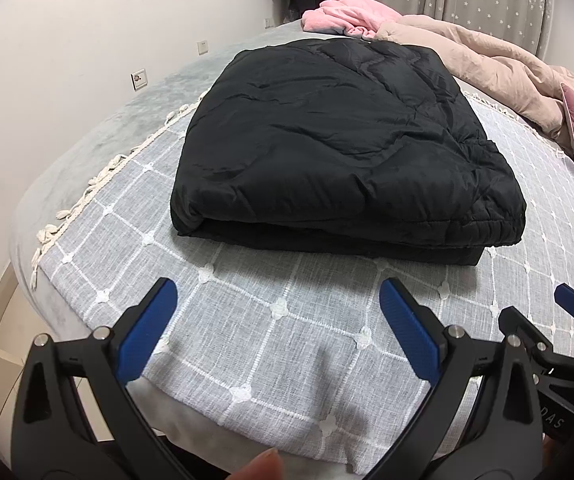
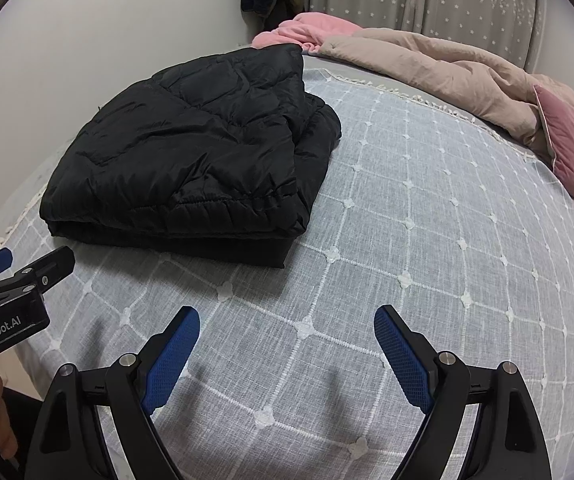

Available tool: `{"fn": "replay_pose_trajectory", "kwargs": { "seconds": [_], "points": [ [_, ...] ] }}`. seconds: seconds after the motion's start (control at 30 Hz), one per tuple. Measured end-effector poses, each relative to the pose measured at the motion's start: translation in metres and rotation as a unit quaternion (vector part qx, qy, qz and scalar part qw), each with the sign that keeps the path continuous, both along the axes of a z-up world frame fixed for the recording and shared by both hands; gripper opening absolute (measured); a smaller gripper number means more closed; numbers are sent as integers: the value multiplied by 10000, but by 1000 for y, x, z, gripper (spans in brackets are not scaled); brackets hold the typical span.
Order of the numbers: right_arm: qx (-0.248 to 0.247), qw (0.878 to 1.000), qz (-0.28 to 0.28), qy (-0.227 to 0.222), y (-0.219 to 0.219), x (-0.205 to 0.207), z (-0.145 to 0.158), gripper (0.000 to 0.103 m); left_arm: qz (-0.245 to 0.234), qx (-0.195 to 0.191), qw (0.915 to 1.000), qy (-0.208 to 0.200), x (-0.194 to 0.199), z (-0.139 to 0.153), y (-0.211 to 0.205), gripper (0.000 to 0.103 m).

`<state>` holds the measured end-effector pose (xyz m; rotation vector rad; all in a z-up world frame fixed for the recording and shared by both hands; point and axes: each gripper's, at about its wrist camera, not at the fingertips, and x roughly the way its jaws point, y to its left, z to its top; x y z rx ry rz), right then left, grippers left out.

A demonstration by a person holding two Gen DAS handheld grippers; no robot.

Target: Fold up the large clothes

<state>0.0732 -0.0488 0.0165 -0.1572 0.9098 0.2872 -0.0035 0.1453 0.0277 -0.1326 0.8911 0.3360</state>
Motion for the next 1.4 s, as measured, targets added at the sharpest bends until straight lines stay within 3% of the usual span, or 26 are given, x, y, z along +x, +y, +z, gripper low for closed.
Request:
{"fn": "replay_pose_trajectory", "kwargs": {
  "seconds": [1.4],
  "points": [
    [-40,10000,31,19,2,0,-2,90,-16,-2,10000,9,1,0,2,101]
  ]
}}
